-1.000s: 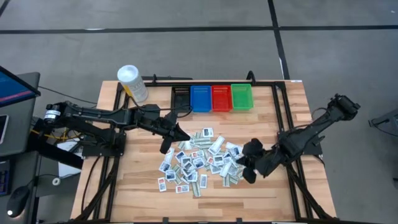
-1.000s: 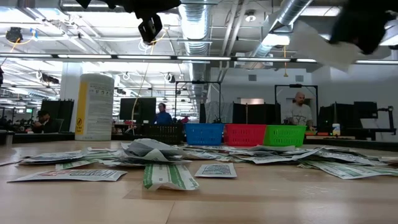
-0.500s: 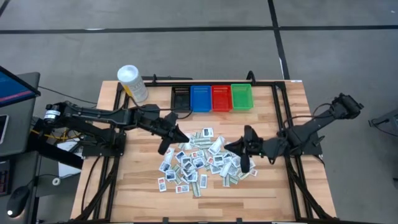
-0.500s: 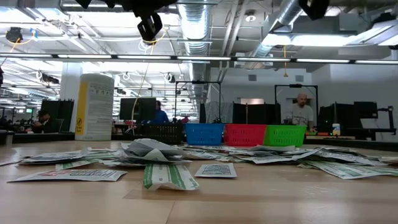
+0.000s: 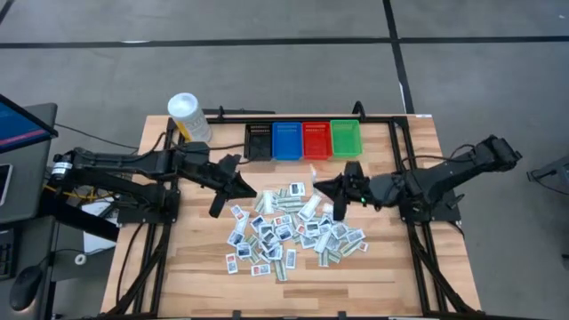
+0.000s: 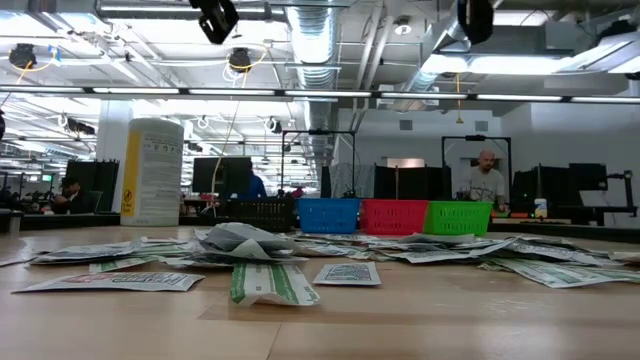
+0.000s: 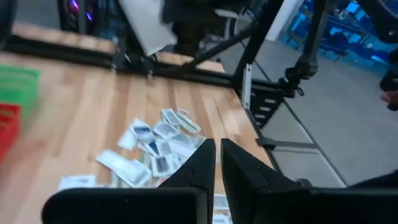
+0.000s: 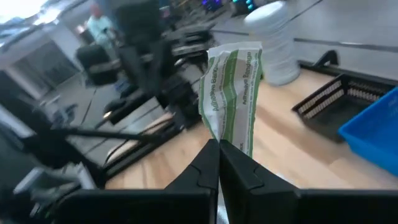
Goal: Pick & Place First Aid Supplies
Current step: Put the green bandage pack in the black bin
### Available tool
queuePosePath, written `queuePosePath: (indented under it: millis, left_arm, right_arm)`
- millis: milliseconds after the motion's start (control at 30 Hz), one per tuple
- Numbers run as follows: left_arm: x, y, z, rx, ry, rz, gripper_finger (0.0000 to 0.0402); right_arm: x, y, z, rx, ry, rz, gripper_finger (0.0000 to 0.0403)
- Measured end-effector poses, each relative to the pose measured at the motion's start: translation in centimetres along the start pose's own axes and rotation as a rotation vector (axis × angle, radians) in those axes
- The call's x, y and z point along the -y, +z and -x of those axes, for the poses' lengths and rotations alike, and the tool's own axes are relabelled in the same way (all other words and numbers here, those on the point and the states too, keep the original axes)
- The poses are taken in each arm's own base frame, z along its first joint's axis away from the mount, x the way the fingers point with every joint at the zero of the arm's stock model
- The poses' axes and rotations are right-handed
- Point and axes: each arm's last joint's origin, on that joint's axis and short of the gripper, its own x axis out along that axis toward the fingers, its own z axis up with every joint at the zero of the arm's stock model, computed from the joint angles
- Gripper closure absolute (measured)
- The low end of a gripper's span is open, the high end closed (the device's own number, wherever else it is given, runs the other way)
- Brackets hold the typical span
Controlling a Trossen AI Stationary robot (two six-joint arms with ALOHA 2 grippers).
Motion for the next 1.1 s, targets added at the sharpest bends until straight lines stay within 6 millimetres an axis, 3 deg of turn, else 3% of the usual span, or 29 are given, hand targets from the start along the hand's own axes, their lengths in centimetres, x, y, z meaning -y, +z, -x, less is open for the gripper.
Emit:
queuePosePath:
  millis: [300,600,833,1100]
  left_arm:
    - [-0.6,1.0,1.6,0.099,0.290,-0.122,0.0376]
    - [-4.8,2.0,3.8,0.194,0.398,-0.008,0.0376]
    - [-8.1,3.8,4.9,0.372,0.214,0.055,0.0376]
    - [-10.5,4.5,3.4,0.462,-0.002,0.089,0.0376]
  right_arm:
    - [3.4,4.2,-2.4,0.113,0.091,0.059,0.0402]
    - [9.8,8.8,-3.5,0.164,0.187,0.121,0.0403]
    - [13.7,11.1,-4.7,0.205,0.403,0.137,0.0403]
    - [15.7,10.6,-7.4,0.186,0.593,0.083,0.0403]
